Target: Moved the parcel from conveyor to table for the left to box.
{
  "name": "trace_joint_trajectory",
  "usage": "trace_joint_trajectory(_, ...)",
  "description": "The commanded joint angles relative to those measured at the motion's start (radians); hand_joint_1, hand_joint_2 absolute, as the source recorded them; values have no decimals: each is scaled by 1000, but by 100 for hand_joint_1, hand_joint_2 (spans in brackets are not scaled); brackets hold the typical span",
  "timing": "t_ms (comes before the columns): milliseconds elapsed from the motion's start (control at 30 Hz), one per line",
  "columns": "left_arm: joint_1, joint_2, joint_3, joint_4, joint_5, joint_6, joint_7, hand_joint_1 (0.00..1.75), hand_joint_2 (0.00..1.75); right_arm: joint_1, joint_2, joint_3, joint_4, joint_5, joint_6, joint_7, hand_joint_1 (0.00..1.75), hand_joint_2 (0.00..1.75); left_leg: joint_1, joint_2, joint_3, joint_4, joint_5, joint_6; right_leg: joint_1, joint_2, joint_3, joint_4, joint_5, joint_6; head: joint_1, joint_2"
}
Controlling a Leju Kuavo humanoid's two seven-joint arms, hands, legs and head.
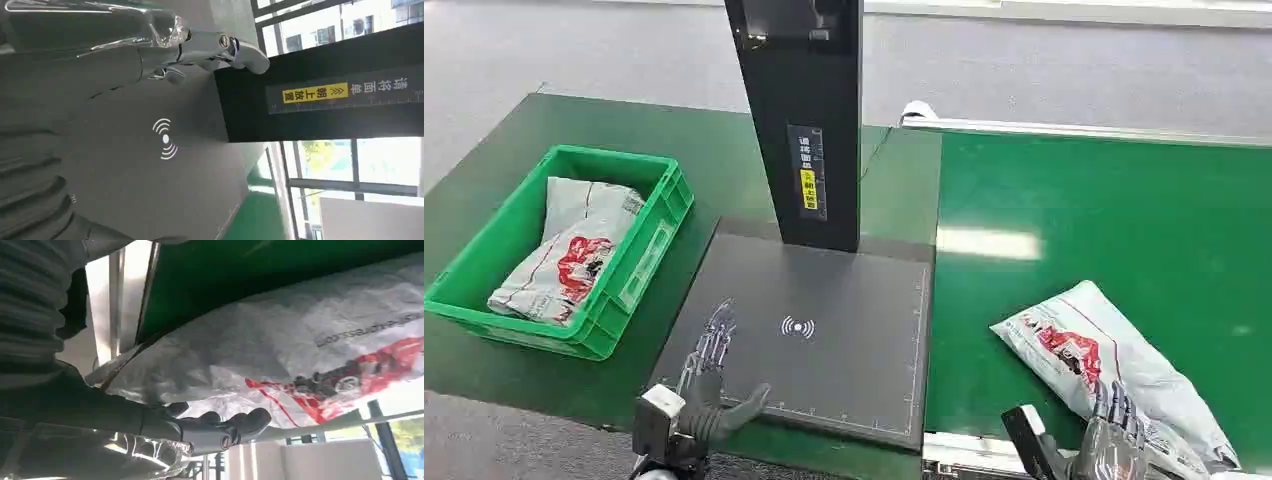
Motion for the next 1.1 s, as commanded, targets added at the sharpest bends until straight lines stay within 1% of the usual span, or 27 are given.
trace_joint_trajectory(33,-10,-3,16,49,-1,1,8,0,175,-55,11,-70,139,-7,-15,5,0,175,1,-6,2,-2,0,2,0,4,2,-2,1,-1,0,0)
trace_joint_trajectory(167,-10,-3,16,48,-1,1,8,0,175,-57,11,-75,144,-7,-17,6,0,175,0,-3,1,-1,0,1,0,3,2,-2,1,-1,0,0)
trace_joint_trajectory(233,-10,-3,16,48,-1,1,8,0,175,-57,11,-75,144,-7,-17,6,0,175,1,-6,2,-2,1,2,0,4,2,-3,1,-1,0,0)
trace_joint_trajectory(267,-7,-2,17,48,-4,1,13,0,175,-69,8,-103,184,-6,-34,16,0,175,1,-5,2,-1,0,2,0,3,3,-2,0,-1,0,0)
trace_joint_trajectory(433,-9,0,14,57,-7,2,16,0,175,-69,14,-130,195,-6,-51,15,0,175,1,-6,2,-1,1,1,0,2,3,-2,0,-1,0,0)
trace_joint_trajectory(467,-10,2,12,61,-8,3,16,0,175,-67,20,-138,187,-28,-41,1,175,175,0,-5,2,-1,0,1,0,1,3,-2,0,-1,0,0)
trace_joint_trajectory(500,-11,2,12,62,-8,3,16,0,175,-66,21,-138,184,-33,-38,-4,175,175,1,-7,3,-2,1,2,0,2,3,-2,0,-1,0,0)
trace_joint_trajectory(533,-12,3,11,66,-8,4,16,0,175,-62,23,-136,176,-38,-40,-14,175,175,0,-5,2,-1,0,1,0,1,3,-2,0,-1,0,0)
trace_joint_trajectory(567,-13,4,10,68,-8,5,16,0,175,-59,26,-133,168,-39,-40,-20,175,175,0,-7,2,-2,1,2,0,2,3,-2,0,-1,0,0)
trace_joint_trajectory(600,-14,4,10,67,-8,5,16,0,175,-54,32,-130,153,-52,-36,-32,175,175,0,-5,2,-1,0,1,0,2,3,-1,0,-1,0,0)
trace_joint_trajectory(633,-13,3,10,65,-8,5,16,0,175,-48,37,-126,138,-54,-39,-35,175,175,0,-7,2,-1,0,2,0,3,3,-2,0,-1,0,0)
trace_joint_trajectory(667,-12,2,14,62,-9,6,16,0,175,-41,43,-118,114,-61,-34,-42,175,175,0,-5,2,-1,0,1,0,2,2,-1,0,-1,0,0)
trace_joint_trajectory(767,-7,-1,19,52,-12,3,17,0,175,-19,55,-88,38,-87,-23,-53,175,175,0,-7,1,-1,0,2,0,3,2,-1,-1,-1,0,0)
trace_joint_trajectory(833,-5,-3,24,47,-15,1,18,0,175,-4,58,-64,-14,-109,-19,-58,175,175,0,-4,1,0,0,1,0,2,1,0,0,-1,0,0)
trace_joint_trajectory(867,-4,-4,25,45,-17,0,18,0,175,1,59,-56,-33,-115,-17,-56,175,175,0,-6,1,0,0,1,0,3,1,0,-1,-1,0,0)
trace_joint_trajectory(967,-3,-5,29,42,-19,-1,18,0,175,15,64,-38,-84,-146,-17,-67,175,175,0,-5,1,0,0,1,0,3,1,0,-1,-1,0,0)
trace_joint_trajectory(1000,-3,-6,30,41,-20,-1,18,0,175,19,65,-34,-101,-158,-21,-73,175,175,0,-7,1,0,0,2,0,4,1,0,-1,-1,0,0)
trace_joint_trajectory(1067,-1,-8,35,40,-24,-3,19,0,175,41,68,-14,-162,-199,-30,-87,175,175,0,-4,0,0,0,1,0,3,0,0,0,-1,0,0)
trace_joint_trajectory(1100,-1,-9,36,40,-24,-3,19,0,175,47,69,-5,-182,-201,-35,-89,175,175,0,-6,0,0,0,2,0,4,1,0,-1,-1,0,0)
